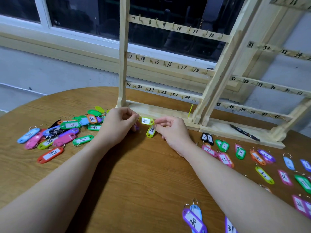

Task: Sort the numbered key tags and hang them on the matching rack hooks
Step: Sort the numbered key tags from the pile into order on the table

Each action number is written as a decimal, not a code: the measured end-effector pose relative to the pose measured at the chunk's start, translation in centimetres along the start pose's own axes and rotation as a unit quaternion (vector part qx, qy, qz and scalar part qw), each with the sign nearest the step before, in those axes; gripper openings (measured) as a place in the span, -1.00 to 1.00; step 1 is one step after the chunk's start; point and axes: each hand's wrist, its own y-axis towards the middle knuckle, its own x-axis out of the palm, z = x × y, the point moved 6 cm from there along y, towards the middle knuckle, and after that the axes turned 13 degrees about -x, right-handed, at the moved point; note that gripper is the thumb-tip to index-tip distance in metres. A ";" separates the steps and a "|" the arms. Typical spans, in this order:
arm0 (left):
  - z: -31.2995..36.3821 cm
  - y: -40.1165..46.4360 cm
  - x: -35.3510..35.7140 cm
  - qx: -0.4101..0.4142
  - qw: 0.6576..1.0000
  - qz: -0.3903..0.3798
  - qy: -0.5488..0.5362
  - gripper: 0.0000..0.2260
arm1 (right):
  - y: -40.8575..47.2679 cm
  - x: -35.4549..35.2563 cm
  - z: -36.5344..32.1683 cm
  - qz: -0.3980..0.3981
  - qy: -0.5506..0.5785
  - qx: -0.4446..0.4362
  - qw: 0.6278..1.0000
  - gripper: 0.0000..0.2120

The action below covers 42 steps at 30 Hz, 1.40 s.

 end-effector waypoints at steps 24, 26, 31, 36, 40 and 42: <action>2.9 -3.6 0.2 0.069 0.997 -0.009 -0.015 -0.85 | -3.4 -5.1 -2.4 0.042 0.012 0.053 0.998 -0.91; 4.2 -5.1 0.8 0.093 0.995 -0.022 0.000 -0.85 | -4.8 -7.8 -3.2 0.052 0.024 0.056 0.997 -0.95; 9.5 -8.9 4.6 0.126 0.988 -0.085 0.016 -0.86 | -10.0 -16.6 -4.5 0.074 0.024 0.063 0.995 -0.95; 15.6 -15.8 12.2 0.134 0.957 -0.256 0.008 -0.89 | -17.5 -25.5 -4.1 0.137 0.125 0.130 0.974 -0.94; 19.2 -21.9 19.3 0.161 0.915 -0.366 0.044 -0.89 | -24.0 -31.4 -3.9 0.182 0.087 0.141 0.969 -0.97; 20.5 -24.5 22.8 0.173 0.902 -0.391 0.059 -0.89 | -26.9 -33.7 -3.6 0.197 0.058 0.146 0.968 -0.96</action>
